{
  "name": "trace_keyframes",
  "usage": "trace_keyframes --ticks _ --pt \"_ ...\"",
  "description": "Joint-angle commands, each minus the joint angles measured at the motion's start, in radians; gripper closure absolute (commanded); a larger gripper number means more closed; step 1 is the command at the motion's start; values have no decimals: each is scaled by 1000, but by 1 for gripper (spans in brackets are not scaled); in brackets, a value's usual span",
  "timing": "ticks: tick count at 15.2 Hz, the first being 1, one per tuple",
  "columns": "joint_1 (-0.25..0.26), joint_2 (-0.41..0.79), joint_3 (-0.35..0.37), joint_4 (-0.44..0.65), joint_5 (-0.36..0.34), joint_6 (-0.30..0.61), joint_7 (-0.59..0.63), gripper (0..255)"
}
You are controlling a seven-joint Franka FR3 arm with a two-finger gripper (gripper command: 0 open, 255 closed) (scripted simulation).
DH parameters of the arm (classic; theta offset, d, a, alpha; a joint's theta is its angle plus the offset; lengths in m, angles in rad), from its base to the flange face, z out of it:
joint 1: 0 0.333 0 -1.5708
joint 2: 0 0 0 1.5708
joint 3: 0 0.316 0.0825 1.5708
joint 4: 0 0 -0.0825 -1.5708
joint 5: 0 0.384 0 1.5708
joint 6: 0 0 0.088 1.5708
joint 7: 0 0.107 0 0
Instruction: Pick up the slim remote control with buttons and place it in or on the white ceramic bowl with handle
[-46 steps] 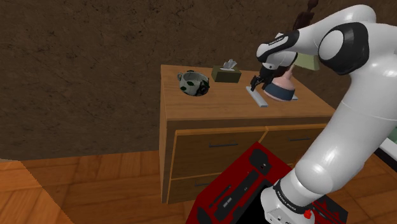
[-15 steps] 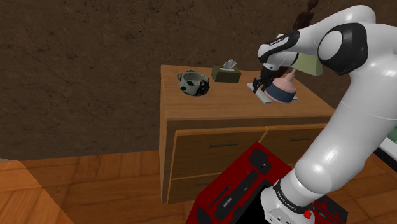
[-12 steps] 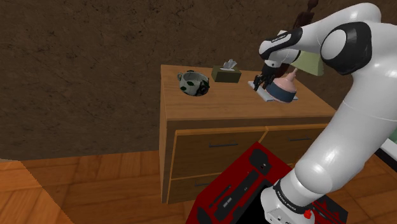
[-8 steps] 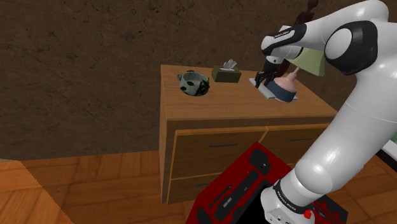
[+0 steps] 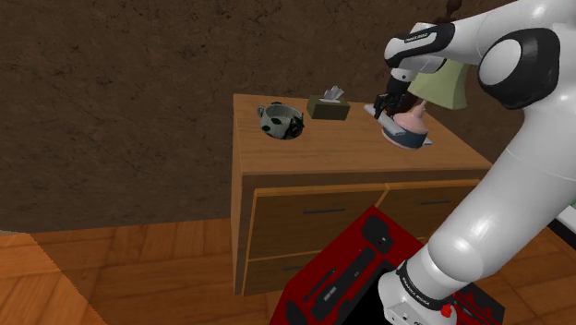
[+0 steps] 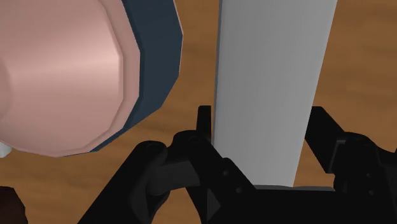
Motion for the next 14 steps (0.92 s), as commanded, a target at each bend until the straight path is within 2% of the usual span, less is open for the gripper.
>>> trace_keyframes --ticks 1,10,14 --pt "0 -11 -2 16 -6 -25 2 255" --pt "1 -32 -4 103 -19 -131 10 255" --pt "53 -32 35 109 -25 -135 102 255"
